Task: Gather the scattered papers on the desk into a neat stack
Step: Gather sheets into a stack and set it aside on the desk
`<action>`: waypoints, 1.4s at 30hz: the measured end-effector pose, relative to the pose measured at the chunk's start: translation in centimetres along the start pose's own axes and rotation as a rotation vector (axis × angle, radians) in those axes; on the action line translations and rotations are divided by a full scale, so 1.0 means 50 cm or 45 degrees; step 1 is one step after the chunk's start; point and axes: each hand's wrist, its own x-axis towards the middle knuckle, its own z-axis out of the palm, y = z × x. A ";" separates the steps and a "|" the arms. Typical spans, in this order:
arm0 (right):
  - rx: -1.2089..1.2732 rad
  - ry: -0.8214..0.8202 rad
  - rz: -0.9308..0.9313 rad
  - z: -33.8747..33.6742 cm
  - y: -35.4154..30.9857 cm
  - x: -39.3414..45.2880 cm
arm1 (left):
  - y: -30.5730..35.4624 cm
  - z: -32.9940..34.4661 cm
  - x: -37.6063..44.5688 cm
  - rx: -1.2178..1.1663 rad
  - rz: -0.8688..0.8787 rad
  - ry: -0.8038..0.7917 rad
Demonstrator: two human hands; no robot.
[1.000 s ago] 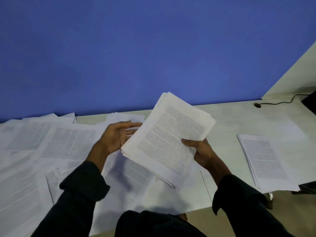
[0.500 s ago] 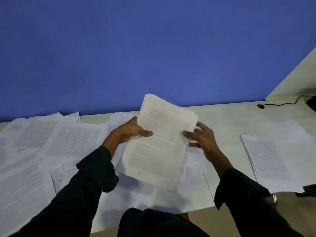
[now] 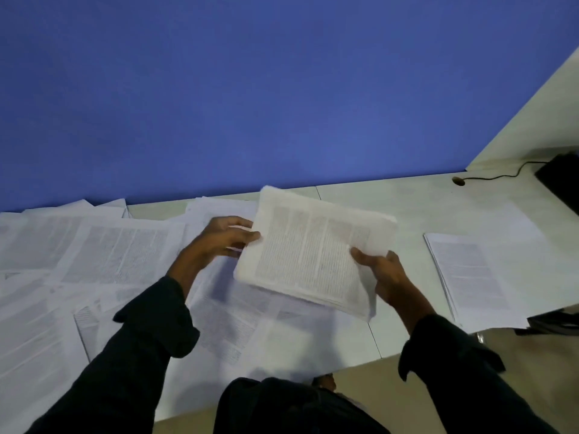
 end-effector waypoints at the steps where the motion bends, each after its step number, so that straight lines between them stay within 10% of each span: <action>1: 0.104 0.028 0.034 -0.001 0.021 -0.009 | -0.005 0.024 0.001 -0.046 0.001 -0.063; 11: 0.658 0.138 0.121 -0.119 0.105 -0.004 | 0.087 0.204 0.086 -0.267 0.019 0.020; 21: 0.962 0.729 0.187 -0.463 0.130 0.030 | 0.146 0.743 0.212 -0.173 -0.041 -0.144; 32: 0.581 1.112 0.256 -0.766 0.214 0.112 | 0.127 1.140 0.427 0.416 -0.117 0.010; 38: -0.341 1.498 0.446 -0.755 0.202 0.134 | 0.084 1.145 0.449 0.665 -0.122 0.067; 42: -0.745 1.491 0.004 -0.695 0.144 0.167 | 0.088 1.088 0.432 0.567 -0.155 0.138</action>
